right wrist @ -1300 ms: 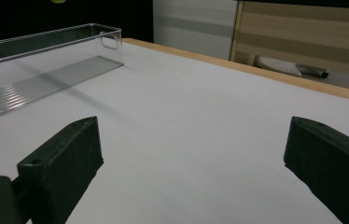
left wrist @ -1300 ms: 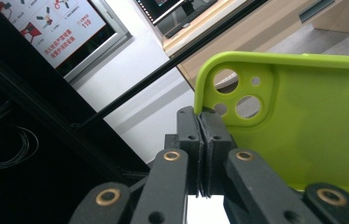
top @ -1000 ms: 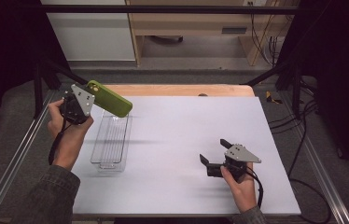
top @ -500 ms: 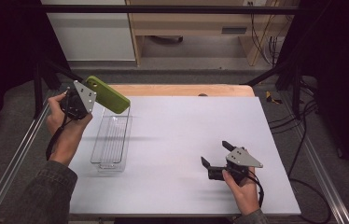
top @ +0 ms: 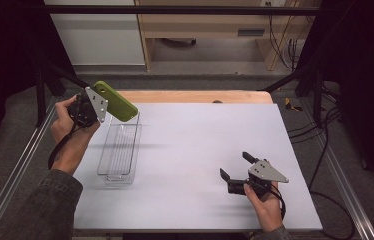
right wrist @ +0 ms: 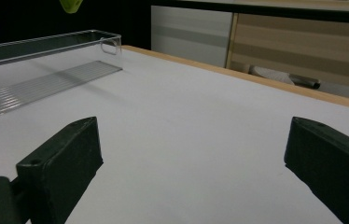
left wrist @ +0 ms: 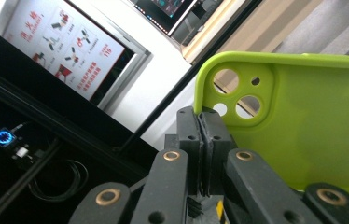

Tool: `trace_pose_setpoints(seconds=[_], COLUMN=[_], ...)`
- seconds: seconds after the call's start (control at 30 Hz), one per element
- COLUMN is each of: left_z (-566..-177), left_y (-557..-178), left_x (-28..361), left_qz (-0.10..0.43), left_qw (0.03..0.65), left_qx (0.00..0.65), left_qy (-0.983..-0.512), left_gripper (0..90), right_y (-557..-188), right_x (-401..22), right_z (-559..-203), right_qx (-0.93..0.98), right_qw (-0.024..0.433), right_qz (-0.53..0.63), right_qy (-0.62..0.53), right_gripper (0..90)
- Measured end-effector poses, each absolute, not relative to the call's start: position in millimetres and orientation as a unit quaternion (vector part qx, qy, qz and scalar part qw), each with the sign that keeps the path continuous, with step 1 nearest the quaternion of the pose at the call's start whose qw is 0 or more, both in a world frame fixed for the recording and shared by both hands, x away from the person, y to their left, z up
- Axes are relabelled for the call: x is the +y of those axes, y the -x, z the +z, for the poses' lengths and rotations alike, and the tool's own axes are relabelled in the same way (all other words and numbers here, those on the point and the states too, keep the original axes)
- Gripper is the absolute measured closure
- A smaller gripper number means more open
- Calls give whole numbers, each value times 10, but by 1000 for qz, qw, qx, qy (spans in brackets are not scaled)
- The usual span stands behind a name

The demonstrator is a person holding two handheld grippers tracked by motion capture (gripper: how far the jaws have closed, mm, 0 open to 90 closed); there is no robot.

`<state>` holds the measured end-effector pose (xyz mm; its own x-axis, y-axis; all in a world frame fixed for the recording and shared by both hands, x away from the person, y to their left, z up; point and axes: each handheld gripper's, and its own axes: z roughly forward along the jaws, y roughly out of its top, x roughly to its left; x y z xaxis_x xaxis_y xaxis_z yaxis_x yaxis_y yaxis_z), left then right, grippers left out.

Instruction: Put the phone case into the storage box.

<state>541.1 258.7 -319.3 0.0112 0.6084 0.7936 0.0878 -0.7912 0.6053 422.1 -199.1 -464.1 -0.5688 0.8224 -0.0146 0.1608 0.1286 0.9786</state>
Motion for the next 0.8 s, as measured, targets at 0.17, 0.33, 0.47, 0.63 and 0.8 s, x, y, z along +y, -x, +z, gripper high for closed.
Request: trace_pose_setpoints(seconds=[0.17,0.33,0.47,0.63,0.8], left_z=[-3167,-3145,-3147,-3183,-3195], left_y=[-5408,-5381,-5379,-5390,-5387], left_x=[2605,2601,2604,2617,2609], left_qz=[662,677,680,684,687], left_qw=[184,164,160,150,144], left_qx=[249,227,220,213,209], left_qy=[-683,-681,-681,-682,-681], left_gripper=[879,879,879,879,879], right_y=[-4208,-4207,-4211,-4216,-4217], right_x=[-2014,-2010,-2003,-1988,-1995], right_z=[-4637,-4645,-4650,-4657,-4657], right_qx=[688,690,689,690,688], right_qw=[302,299,297,297,295], right_qz=[558,559,560,561,566], right_qy=[-353,-350,-352,-349,-345], right_gripper=[40,40,40,40,39])
